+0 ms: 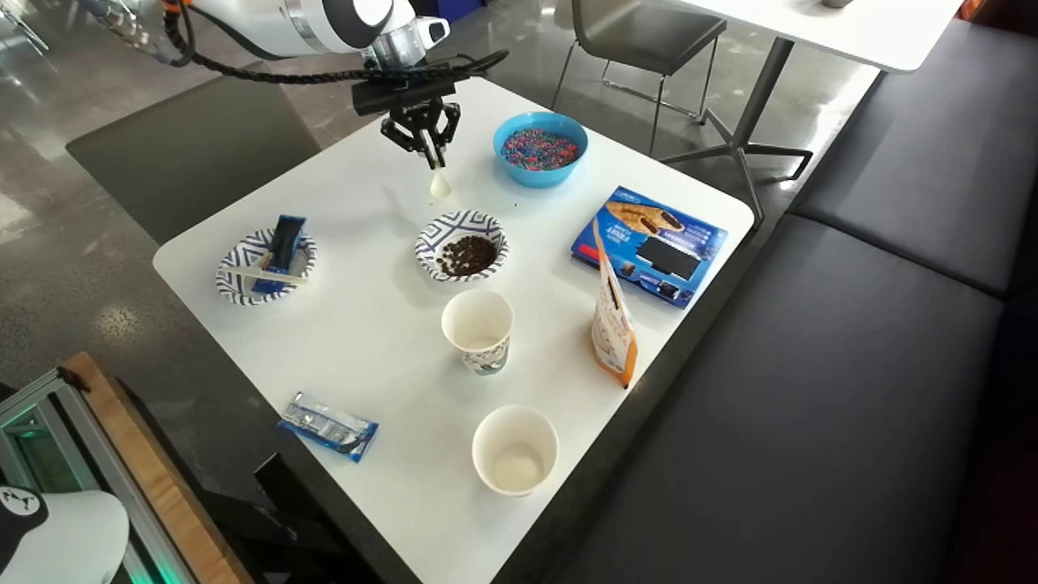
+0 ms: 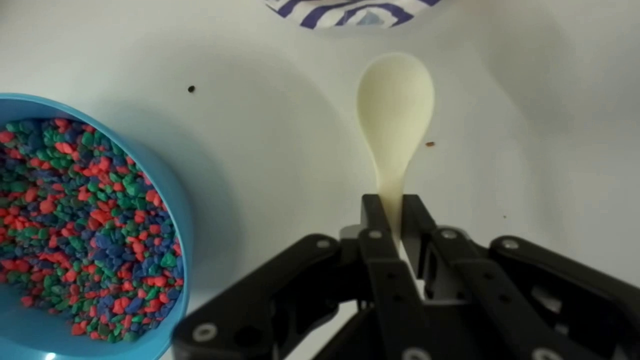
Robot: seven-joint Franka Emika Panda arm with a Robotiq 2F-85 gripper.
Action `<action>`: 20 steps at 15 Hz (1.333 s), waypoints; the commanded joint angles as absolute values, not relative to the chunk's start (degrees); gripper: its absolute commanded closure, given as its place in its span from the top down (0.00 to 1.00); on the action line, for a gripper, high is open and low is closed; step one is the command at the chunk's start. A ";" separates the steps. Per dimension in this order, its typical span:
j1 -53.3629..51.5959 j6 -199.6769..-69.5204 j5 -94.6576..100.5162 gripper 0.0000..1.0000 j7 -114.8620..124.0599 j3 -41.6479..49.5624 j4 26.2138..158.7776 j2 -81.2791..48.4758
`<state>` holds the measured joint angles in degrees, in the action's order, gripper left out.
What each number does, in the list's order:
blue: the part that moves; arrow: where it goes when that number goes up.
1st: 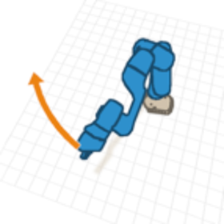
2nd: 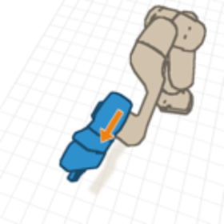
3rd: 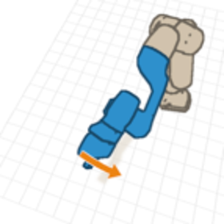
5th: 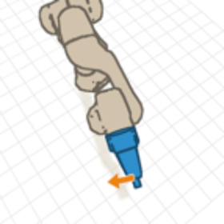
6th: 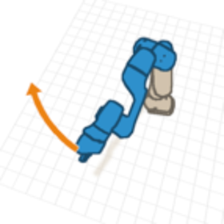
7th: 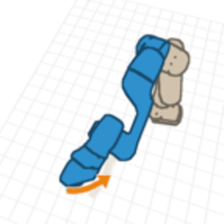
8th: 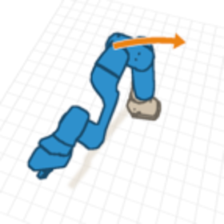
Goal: Use the white spoon to place some contents from the black and white bowl into the coffee cup on the left.
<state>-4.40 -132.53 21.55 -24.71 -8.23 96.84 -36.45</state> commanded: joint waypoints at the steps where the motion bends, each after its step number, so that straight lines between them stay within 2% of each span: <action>1: -5.19 -132.52 20.83 0.14 -25.11 -7.36 96.77 -36.42; 2: -5.62 -132.88 20.93 0.04 -23.28 -6.91 96.76 -36.31; 10: -4.66 -136.64 18.11 0.04 -11.30 -3.66 101.62 -31.40; 20: -4.81 -160.69 20.17 0.04 -1.96 3.47 120.93 -22.87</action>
<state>-4.31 -155.11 19.27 -5.03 1.09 113.04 -27.82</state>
